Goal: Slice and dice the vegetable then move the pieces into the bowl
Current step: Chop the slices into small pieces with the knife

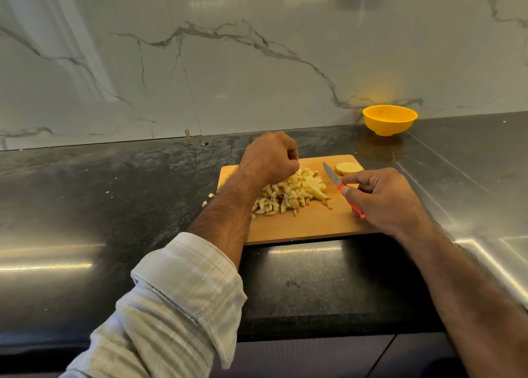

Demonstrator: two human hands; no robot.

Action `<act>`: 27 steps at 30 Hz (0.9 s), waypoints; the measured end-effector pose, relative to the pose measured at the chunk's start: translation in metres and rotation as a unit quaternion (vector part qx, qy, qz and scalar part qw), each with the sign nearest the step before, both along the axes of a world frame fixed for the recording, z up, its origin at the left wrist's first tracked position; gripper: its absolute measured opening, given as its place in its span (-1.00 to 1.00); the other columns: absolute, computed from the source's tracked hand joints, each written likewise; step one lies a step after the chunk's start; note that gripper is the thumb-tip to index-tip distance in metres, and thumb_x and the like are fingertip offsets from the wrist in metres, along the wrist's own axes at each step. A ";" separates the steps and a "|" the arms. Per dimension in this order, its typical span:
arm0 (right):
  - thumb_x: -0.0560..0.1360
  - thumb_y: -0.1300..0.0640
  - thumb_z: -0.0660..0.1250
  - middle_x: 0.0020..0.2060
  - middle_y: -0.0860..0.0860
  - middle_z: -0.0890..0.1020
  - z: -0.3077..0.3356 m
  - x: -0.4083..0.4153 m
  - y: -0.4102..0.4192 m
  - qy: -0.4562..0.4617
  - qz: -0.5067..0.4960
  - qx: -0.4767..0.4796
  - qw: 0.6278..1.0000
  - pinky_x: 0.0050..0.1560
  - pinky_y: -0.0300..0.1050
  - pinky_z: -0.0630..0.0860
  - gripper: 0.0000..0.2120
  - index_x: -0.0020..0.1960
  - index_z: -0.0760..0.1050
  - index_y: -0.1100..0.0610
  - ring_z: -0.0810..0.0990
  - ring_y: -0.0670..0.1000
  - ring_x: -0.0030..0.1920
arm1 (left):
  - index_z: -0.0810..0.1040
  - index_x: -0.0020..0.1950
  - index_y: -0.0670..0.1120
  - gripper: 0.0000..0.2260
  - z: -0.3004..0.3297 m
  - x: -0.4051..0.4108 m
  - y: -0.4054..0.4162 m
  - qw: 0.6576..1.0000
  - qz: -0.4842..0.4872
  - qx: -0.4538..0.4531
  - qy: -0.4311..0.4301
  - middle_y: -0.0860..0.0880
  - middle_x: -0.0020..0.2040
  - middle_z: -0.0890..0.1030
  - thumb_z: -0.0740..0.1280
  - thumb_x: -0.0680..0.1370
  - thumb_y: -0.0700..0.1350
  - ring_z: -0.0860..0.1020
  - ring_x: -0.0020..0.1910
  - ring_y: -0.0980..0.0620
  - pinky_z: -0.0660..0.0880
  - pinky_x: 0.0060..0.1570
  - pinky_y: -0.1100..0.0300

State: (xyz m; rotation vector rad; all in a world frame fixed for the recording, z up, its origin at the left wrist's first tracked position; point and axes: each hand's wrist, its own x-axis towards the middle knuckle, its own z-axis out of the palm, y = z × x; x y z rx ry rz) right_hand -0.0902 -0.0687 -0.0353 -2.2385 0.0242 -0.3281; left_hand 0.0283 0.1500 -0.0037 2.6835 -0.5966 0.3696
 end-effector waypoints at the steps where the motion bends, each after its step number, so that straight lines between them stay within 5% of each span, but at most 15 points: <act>1: 0.61 -0.04 0.44 -0.22 -0.03 0.71 0.000 0.000 0.000 0.010 -0.003 -0.003 1.000 -0.21 -0.20 0.50 -0.76 0.25 0.69 -0.09 0.67 -0.15 -0.34 | 0.70 -0.10 0.06 -0.96 0.000 0.000 0.000 1.000 -0.004 0.000 0.001 0.15 -0.16 0.65 0.44 0.51 -0.06 0.62 -0.16 0.13 0.69 -0.09 0.01; 6: 0.63 0.00 0.41 -0.34 0.00 0.71 0.003 -0.005 0.002 -0.043 0.021 0.086 0.995 -0.30 -0.18 0.52 -0.76 0.28 0.67 -0.05 0.62 -0.09 -0.35 | 0.72 -0.02 0.06 -0.93 -0.002 0.001 -0.003 1.000 -0.024 -0.001 0.003 0.17 -0.14 0.64 0.44 0.54 -0.03 0.62 -0.13 0.16 0.70 -0.06 0.03; 11: 0.64 0.00 0.38 -0.11 -0.07 0.70 -0.002 -0.005 0.001 -0.098 -0.080 -0.086 0.988 -0.08 -0.08 0.58 -0.71 0.35 0.64 -0.05 0.60 -0.05 -0.11 | 0.73 -0.02 0.04 -0.92 -0.002 0.001 -0.003 0.999 -0.023 -0.023 -0.012 0.14 -0.16 0.67 0.44 0.57 0.00 0.63 -0.17 0.16 0.70 -0.08 0.04; 15: 0.65 0.11 0.34 0.08 0.02 0.72 -0.003 -0.004 0.002 -0.118 -0.094 -0.111 0.982 -0.01 -0.15 0.44 -0.74 0.31 0.65 0.02 0.60 0.01 0.02 | 0.72 0.04 0.06 -0.87 -0.003 -0.004 -0.012 0.999 -0.035 -0.023 -0.027 0.14 -0.11 0.69 0.45 0.59 0.08 0.63 -0.13 0.15 0.68 -0.06 0.08; 20: 0.66 0.17 0.26 0.08 0.07 0.68 -0.004 -0.001 0.000 -0.126 -0.173 -0.092 0.973 -0.09 -0.13 0.38 -0.77 0.28 0.58 0.10 0.46 -0.05 -0.03 | 0.71 0.18 0.03 -0.75 -0.003 -0.014 -0.038 0.996 -0.063 -0.006 -0.058 0.06 0.12 0.68 0.46 0.58 0.12 0.56 0.07 0.09 0.58 0.15 0.01; 23: 0.63 0.17 0.26 0.08 0.10 0.67 -0.004 -0.002 -0.004 -0.106 -0.209 -0.081 0.969 -0.11 -0.10 0.41 -0.76 0.27 0.55 0.10 0.52 0.02 -0.02 | 0.65 0.26 0.08 -0.71 -0.006 -0.011 -0.066 0.996 -0.073 0.055 -0.025 0.04 0.27 0.62 0.46 0.59 0.13 0.54 0.24 0.02 0.54 0.29 -0.07; 27: 0.58 0.18 0.29 0.08 0.12 0.65 -0.003 -0.004 -0.006 -0.076 -0.210 -0.070 0.972 -0.15 -0.08 0.37 -0.75 0.26 0.46 0.09 0.60 0.17 0.03 | 0.56 0.38 0.09 -0.60 -0.008 0.003 -0.095 0.990 -0.091 0.080 0.071 0.01 0.37 0.58 0.50 0.57 0.11 0.55 0.23 0.01 0.56 0.18 0.05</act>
